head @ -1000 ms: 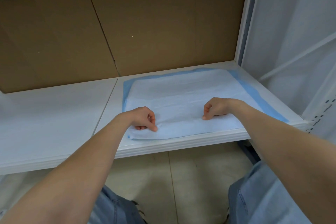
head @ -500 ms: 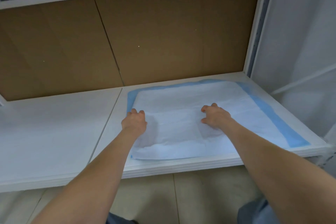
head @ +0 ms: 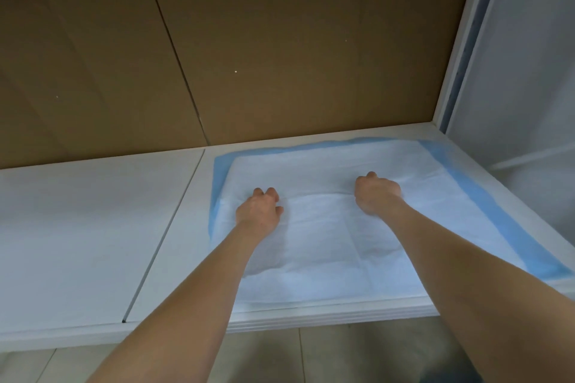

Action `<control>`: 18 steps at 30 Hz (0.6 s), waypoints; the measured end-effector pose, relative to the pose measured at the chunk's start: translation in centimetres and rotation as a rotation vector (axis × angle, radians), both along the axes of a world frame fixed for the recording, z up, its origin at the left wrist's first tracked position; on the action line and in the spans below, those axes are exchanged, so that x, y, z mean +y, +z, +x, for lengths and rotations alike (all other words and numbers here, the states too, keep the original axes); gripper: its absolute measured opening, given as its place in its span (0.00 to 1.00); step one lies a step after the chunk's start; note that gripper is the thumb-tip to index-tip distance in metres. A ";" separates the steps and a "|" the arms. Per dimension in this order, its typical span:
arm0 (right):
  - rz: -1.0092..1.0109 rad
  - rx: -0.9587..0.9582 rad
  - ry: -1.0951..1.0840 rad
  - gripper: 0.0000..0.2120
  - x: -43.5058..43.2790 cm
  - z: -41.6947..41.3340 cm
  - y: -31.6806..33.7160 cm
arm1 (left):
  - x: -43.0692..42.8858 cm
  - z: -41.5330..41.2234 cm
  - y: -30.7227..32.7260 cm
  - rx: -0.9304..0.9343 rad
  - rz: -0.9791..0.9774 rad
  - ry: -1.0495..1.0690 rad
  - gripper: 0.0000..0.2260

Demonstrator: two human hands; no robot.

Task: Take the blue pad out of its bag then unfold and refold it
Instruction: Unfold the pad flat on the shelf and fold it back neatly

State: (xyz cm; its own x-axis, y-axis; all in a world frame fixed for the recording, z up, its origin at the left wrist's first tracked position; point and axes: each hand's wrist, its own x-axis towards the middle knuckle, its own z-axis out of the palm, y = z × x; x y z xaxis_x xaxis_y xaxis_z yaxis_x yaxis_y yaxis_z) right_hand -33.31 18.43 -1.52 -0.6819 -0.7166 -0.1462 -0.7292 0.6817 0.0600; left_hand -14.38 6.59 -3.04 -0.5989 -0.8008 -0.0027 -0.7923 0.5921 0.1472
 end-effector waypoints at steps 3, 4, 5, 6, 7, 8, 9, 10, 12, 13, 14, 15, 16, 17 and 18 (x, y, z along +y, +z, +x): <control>-0.042 -0.020 -0.015 0.18 -0.4 0.1 0.6 | -0.4 0.2 0.3 0.027 -0.045 -0.024 0.13; -0.100 -0.032 -0.016 0.17 -0.8 0.3 0.9 | -0.8 0.4 0.5 0.055 -0.086 -0.014 0.12; -0.170 -0.049 -0.008 0.16 -1.4 0.6 1.2 | -1.4 0.6 0.8 0.087 -0.129 0.011 0.12; -0.233 -0.082 0.009 0.16 -2.1 1.0 1.5 | -2.1 1.0 1.1 0.122 -0.153 0.055 0.13; -0.275 -0.131 0.031 0.17 -3.0 1.5 1.9 | -2.9 1.4 1.5 0.151 -0.153 0.108 0.14; -0.293 -0.185 0.061 0.17 -3.9 2.2 2.1 | -3.6 1.8 1.8 0.166 -0.144 0.159 0.16; -0.289 -0.230 0.098 0.17 -4.8 3.0 2.1 | -4.3 2.2 2.1 0.161 -0.132 0.203 0.18; -0.272 -0.262 0.134 0.17 -5.7 3.8 1.9 | -4.9 2.5 2.3 0.141 -0.121 0.232 0.18; -0.245 -0.299 0.171 0.17 -7.1 5.1 1.4 | -6.0 2.6 2.4 0.083 -0.086 0.272 0.17; -0.238 -0.316 0.174 0.16 -7.5 5.5 1.0 | -6.4 2.6 2.4 0.070 -0.046 0.294 0.16; -0.228 -0.333 0.171 0.16 -7.9 5.8 0.6 | -6.7 2.5 2.3 0.076 0.008 0.315 0.15; -0.215 -0.349 0.165 0.15 -8.1 5.9 0.3 | -7.0 2.4 2.2 0.091 0.063 0.330 0.14; -0.199 -0.360 0.157 0.15 -8.2 5.9 0.1 | -7.2 2.3 2.1 0.114 0.111 0.340 0.14; -0.187 -0.367 0.148 0.15 -8.2 5.9 -0.1 | -7.4 2.2 2.0 0.132 0.148 0.349 0.13; -0.181 -0.370 0.141 0.15 -8.3 5.8 -0.3 | -7.6 2.2 1.9 0.144 0.170 0.353 0.13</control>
